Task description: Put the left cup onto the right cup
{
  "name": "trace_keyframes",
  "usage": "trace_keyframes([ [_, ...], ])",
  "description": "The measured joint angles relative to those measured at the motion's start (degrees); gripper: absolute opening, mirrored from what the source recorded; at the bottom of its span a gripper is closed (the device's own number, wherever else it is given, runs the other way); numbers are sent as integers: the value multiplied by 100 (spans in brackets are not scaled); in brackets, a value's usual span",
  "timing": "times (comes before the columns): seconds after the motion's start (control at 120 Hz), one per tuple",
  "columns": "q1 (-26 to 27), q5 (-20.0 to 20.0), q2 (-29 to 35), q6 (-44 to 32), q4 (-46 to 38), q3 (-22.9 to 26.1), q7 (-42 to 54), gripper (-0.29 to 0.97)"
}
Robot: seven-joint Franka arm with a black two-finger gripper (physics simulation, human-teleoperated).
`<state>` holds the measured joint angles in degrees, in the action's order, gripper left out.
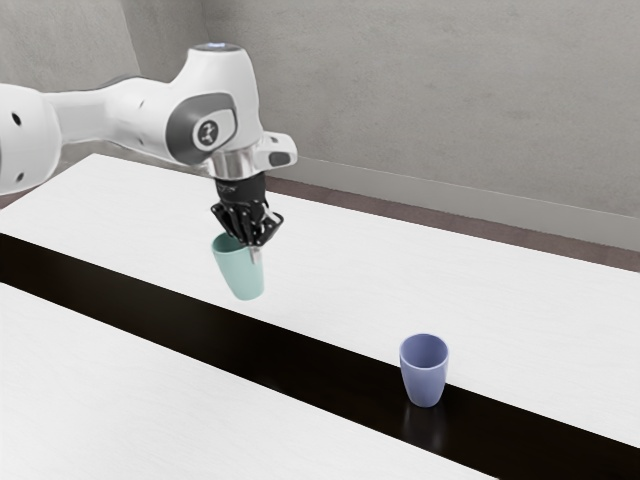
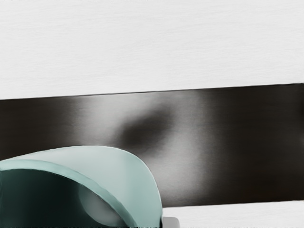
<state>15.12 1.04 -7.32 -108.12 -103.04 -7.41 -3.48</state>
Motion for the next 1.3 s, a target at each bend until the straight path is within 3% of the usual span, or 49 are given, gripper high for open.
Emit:
trace_keyframes([
  [0.775,851,-108,-22,213,410,95,31,-11],
  [1.3,1291,-101,-534,215,1003,311,51,-11],
])
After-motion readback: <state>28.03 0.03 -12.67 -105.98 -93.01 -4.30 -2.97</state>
